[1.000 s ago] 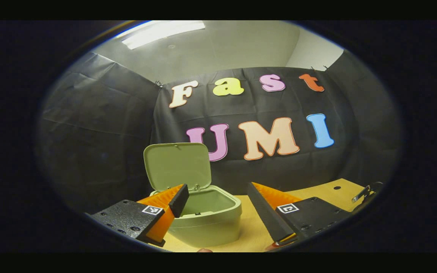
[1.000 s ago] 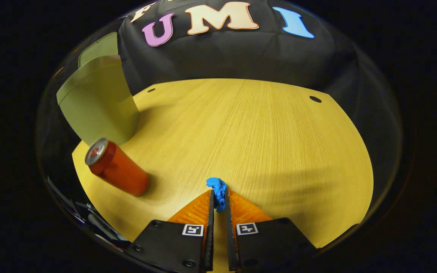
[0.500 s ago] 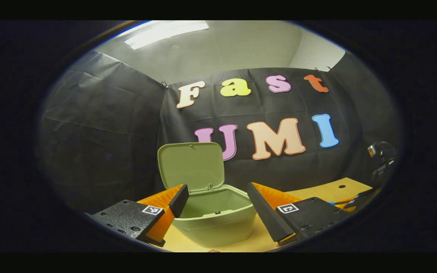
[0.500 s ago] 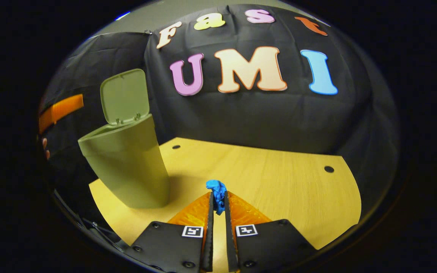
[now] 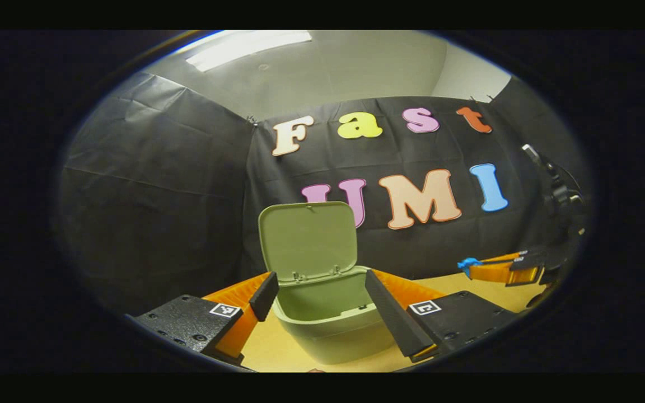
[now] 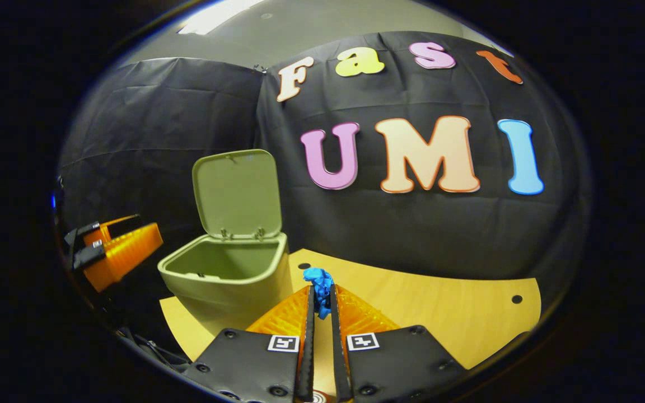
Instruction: Press the lid of the desktop garbage bin to open it, pick up the crumpled paper on the desktop and throw it into the bin, then pick up the pop can on the desktop and drop it into the bin, and finally close the garbage bin lid.
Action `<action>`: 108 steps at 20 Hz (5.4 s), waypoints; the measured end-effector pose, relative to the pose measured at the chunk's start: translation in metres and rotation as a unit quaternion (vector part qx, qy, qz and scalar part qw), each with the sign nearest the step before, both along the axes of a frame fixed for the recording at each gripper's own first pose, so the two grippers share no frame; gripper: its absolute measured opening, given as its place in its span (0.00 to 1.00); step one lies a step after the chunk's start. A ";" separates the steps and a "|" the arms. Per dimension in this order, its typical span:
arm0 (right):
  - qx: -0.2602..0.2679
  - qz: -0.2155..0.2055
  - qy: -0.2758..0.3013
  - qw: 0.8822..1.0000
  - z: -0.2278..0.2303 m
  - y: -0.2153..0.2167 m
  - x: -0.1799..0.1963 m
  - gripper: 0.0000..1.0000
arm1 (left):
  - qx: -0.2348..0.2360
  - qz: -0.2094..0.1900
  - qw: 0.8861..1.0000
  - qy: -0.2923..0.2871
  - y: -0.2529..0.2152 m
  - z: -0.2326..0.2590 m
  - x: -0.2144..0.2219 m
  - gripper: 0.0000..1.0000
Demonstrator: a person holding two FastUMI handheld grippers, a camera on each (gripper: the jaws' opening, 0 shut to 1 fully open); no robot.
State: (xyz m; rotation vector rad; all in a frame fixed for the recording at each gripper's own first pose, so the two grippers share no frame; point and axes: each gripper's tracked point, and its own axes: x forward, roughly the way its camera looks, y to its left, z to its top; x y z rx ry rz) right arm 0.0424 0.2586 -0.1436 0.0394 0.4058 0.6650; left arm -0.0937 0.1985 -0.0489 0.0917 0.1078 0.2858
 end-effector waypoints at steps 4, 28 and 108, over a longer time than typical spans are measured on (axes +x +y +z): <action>0.025 0.032 -0.011 0.999 0.013 0.054 -0.003 0.17 | 0.000 0.008 1.000 0.009 0.021 -0.007 -0.011 0.93; -0.032 -0.205 -0.053 0.977 -0.005 -0.228 0.020 0.98 | -0.071 -0.193 0.978 0.042 -0.181 -0.085 0.057 0.96; -0.044 -0.243 0.024 0.969 -0.050 -0.254 -0.038 0.99 | -0.017 0.037 0.998 -0.048 0.086 0.083 0.230 0.93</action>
